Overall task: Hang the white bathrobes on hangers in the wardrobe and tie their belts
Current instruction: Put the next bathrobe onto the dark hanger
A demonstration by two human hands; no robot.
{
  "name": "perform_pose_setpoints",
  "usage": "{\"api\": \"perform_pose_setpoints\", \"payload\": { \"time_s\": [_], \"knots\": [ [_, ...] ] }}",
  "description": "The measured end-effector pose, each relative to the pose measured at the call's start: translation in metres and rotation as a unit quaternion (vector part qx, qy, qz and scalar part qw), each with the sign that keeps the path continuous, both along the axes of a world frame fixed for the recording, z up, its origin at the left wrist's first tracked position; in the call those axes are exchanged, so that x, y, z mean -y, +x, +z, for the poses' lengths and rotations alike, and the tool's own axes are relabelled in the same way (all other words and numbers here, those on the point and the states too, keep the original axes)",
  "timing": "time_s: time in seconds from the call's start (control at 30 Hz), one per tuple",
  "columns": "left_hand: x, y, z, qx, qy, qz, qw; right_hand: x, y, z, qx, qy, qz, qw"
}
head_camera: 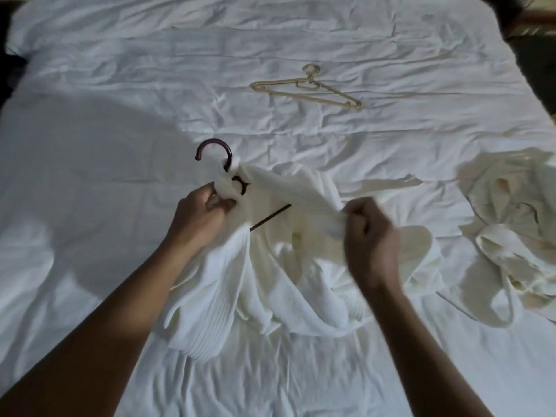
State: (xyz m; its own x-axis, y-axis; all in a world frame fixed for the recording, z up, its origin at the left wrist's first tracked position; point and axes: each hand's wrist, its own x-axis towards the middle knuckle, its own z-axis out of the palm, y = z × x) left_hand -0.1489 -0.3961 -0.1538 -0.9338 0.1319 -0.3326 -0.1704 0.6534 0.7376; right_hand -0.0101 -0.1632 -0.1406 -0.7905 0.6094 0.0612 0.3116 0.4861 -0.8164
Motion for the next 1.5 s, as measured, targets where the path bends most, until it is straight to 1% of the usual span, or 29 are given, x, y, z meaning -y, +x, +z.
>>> {"api": "perform_pose_setpoints", "payload": {
  "time_s": [0.03,0.1,0.13,0.17,0.2,0.27,0.33,0.37,0.43,0.47,0.53,0.6,0.67,0.73,0.77,0.83,0.9,0.97,1.0,1.07,1.17,1.2,1.23,1.3,1.33,1.37,1.43,1.47,1.5],
  "knots": [
    [-0.002,-0.001,0.002,0.003,0.032,-0.002,0.999,0.018,0.006,-0.012,0.029,0.007,0.091,0.995],
    [-0.005,-0.001,0.005,0.015,0.081,-0.053,0.995,0.048,0.019,-0.038,0.078,0.028,0.284,0.955],
    [-0.006,0.001,0.006,0.02,0.093,-0.087,0.992,0.053,0.024,-0.049,0.089,0.035,0.338,0.936],
    [-0.006,0.001,0.006,0.026,0.1,-0.112,0.988,0.051,0.024,-0.053,0.089,0.03,0.354,0.93],
    [-0.006,0.001,0.008,0.029,0.102,-0.126,0.986,0.045,0.021,-0.054,0.077,0.024,0.333,0.94],
    [-0.003,-0.001,0.01,0.043,0.102,-0.131,0.985,0.028,0.015,-0.049,0.029,0.028,0.236,0.971],
    [-0.002,0.001,0.011,0.061,0.094,-0.14,0.984,0.011,0.007,-0.037,-0.024,0.077,0.134,0.988],
    [-0.003,0.003,0.011,0.064,0.089,-0.142,0.984,0.003,0.002,-0.03,-0.04,0.105,0.11,0.988],
    [-0.008,0.008,0.013,0.063,0.101,-0.136,0.984,-0.01,-0.013,-0.025,-0.029,0.14,0.125,0.982],
    [-0.012,0.01,0.015,0.061,0.111,-0.138,0.982,-0.017,-0.023,-0.026,-0.006,0.16,0.153,0.975],
    [-0.022,0.014,0.018,0.041,0.103,-0.158,0.981,-0.026,-0.041,-0.031,0.04,0.218,0.225,0.949],
    [-0.029,0.013,0.017,0.003,0.054,-0.155,0.986,-0.028,-0.05,-0.033,0.091,0.236,0.29,0.923],
    [-0.031,0.009,0.015,-0.078,-0.014,-0.129,0.989,-0.029,-0.053,-0.03,0.146,0.218,0.312,0.913],
    [-0.026,-0.001,0.007,-0.219,-0.088,-0.116,0.965,-0.033,-0.054,-0.031,0.146,0.228,0.306,0.913],
    [-0.022,-0.006,0.003,-0.269,-0.124,-0.104,0.949,-0.035,-0.053,-0.031,0.132,0.236,0.3,0.915],
    [-0.013,-0.012,-0.003,-0.31,-0.161,-0.055,0.935,-0.041,-0.053,-0.032,0.104,0.234,0.276,0.926],
    [-0.011,-0.005,-0.006,-0.337,-0.158,-0.008,0.928,-0.044,-0.052,-0.033,0.09,0.231,0.255,0.935],
    [-0.016,0.012,-0.009,-0.348,-0.125,0.033,0.928,-0.045,-0.051,-0.035,0.088,0.233,0.243,0.937],
    [-0.023,0.022,-0.008,-0.34,-0.085,0.05,0.935,-0.044,-0.05,-0.036,0.09,0.226,0.241,0.94],
    [-0.038,0.038,-0.002,-0.284,0.004,0.057,0.957,-0.041,-0.048,-0.038,0.093,0.201,0.251,0.942],
    [-0.054,0.056,0.003,-0.141,0.114,0.031,0.983,-0.038,-0.043,-0.039,0.096,0.156,0.268,0.946],
    [-0.055,0.058,0.004,-0.122,0.124,0.02,0.985,-0.039,-0.042,-0.038,0.099,0.137,0.268,0.948],
    [-0.054,0.059,0.008,-0.143,0.11,0.007,0.984,-0.041,-0.041,-0.036,0.1,0.117,0.269,0.951],
    [-0.048,0.055,0.012,-0.252,0.048,-0.004,0.966,-0.046,-0.038,-0.033,0.097,0.084,0.28,0.951],
    [-0.045,0.051,0.014,-0.284,0.03,-0.01,0.958,-0.048,-0.038,-0.032,0.095,0.074,0.285,0.951],
    [-0.042,0.046,0.016,-0.271,0.024,-0.031,0.962,-0.05,-0.038,-0.03,0.09,0.067,0.29,0.95],
    [-0.04,0.033,0.021,-0.146,0.034,-0.086,0.985,-0.052,-0.038,-0.029,0.085,0.062,0.304,0.947],
    [-0.041,0.028,0.021,-0.091,0.038,-0.112,0.989,-0.052,-0.039,-0.028,0.09,0.061,0.308,0.945],
    [-0.041,0.024,0.019,-0.066,0.043,-0.126,0.989,-0.052,-0.039,-0.029,0.096,0.057,0.311,0.944]
  ]
}}
